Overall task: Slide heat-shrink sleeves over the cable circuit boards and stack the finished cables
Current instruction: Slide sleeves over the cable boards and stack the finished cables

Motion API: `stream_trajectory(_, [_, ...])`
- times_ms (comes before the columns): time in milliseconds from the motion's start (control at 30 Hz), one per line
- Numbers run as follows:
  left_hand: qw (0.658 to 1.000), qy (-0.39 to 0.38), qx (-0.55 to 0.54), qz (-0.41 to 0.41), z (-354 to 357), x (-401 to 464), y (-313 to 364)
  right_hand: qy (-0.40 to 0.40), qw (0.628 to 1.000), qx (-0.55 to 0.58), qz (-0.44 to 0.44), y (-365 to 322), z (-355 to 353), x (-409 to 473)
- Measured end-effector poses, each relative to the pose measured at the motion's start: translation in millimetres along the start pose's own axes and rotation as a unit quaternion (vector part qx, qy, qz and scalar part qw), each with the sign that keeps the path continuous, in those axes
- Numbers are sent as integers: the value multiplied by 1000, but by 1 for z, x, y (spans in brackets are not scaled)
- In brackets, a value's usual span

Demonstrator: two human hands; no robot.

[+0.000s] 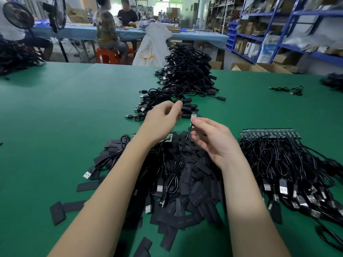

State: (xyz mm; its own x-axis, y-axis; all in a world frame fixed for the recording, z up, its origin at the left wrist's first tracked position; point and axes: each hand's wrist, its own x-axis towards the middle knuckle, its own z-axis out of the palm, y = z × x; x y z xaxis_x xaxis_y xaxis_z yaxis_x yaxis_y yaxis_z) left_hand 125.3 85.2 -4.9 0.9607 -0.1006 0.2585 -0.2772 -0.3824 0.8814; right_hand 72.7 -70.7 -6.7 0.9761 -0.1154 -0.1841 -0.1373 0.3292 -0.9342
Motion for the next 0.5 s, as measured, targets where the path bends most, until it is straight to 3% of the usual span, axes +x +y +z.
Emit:
stream_trajectory(100, [976, -128, -144, -99, 4, -15, 2, -14, 1000, 15, -19, 5, 1, 1])
stream_trajectory(200, [964, -134, -191, -129, 8, -24, -2, -18, 998, -42, -46, 7, -2, 5])
stream_trajectory(267, [970, -103, -179, -131, 9, -26, -3, -2, 984, -160, -82, 9, -9, 7])
stream_trajectory(300, [972, -82, -177, -131, 8, -26, -3, 24, 956, -270, -116, 10, -15, 9])
stream_trajectory(367, [972, -47, -186, -137, 7, -25, -5, 50, 862, -476, -164, 11, -26, 10])
stream_trajectory(500, [970, -33, -199, -137, 6, -26, -9, -17, 767, -634, -95, 10, -29, 7])
